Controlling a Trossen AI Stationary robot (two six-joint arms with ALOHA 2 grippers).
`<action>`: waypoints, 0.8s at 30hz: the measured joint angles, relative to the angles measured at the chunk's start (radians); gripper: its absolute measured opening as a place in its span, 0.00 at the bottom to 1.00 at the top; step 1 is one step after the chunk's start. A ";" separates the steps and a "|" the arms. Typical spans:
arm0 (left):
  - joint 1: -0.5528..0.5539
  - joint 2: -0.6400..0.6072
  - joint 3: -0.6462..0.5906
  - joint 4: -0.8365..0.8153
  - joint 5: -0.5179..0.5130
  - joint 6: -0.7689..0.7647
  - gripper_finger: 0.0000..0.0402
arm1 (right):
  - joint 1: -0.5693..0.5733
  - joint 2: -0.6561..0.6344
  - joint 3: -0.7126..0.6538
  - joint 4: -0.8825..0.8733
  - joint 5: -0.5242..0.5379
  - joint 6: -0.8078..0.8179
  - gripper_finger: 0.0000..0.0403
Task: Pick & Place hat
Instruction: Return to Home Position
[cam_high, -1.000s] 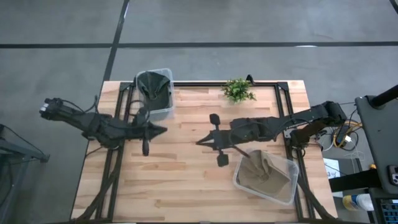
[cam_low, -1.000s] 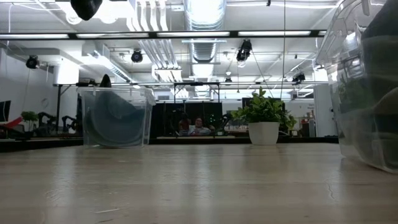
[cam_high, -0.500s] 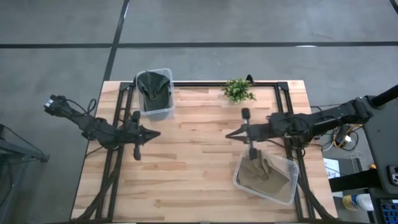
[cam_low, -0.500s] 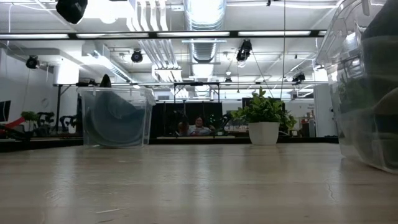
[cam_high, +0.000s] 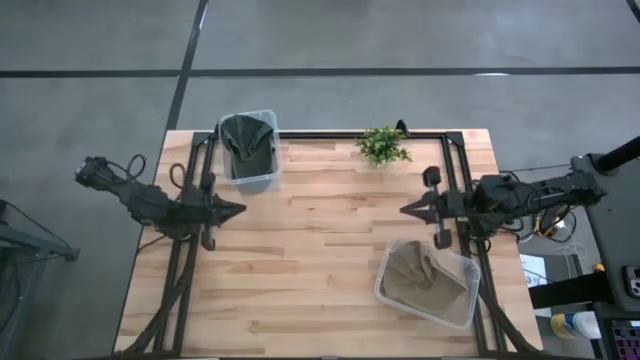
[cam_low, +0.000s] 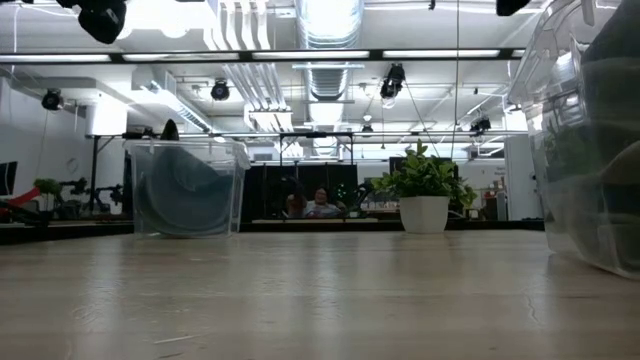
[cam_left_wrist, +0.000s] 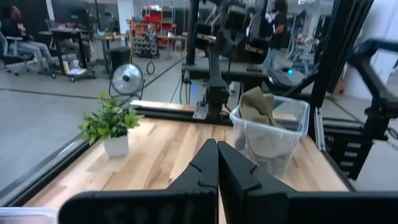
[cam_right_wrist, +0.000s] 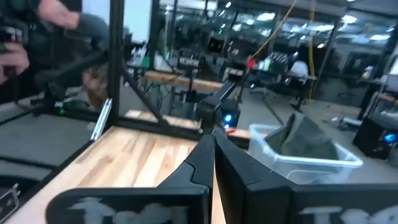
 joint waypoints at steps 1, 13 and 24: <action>0.000 -0.012 -0.005 0.001 0.000 0.003 0.00 | 0.000 -0.024 -0.008 0.002 0.006 0.000 0.02; 0.001 -0.215 -0.104 -0.013 0.003 0.020 0.00 | 0.000 -0.218 -0.113 -0.163 0.153 -0.009 0.02; 0.001 -0.356 -0.188 -0.018 0.001 0.063 0.00 | 0.000 -0.329 -0.217 -0.180 0.147 -0.013 0.02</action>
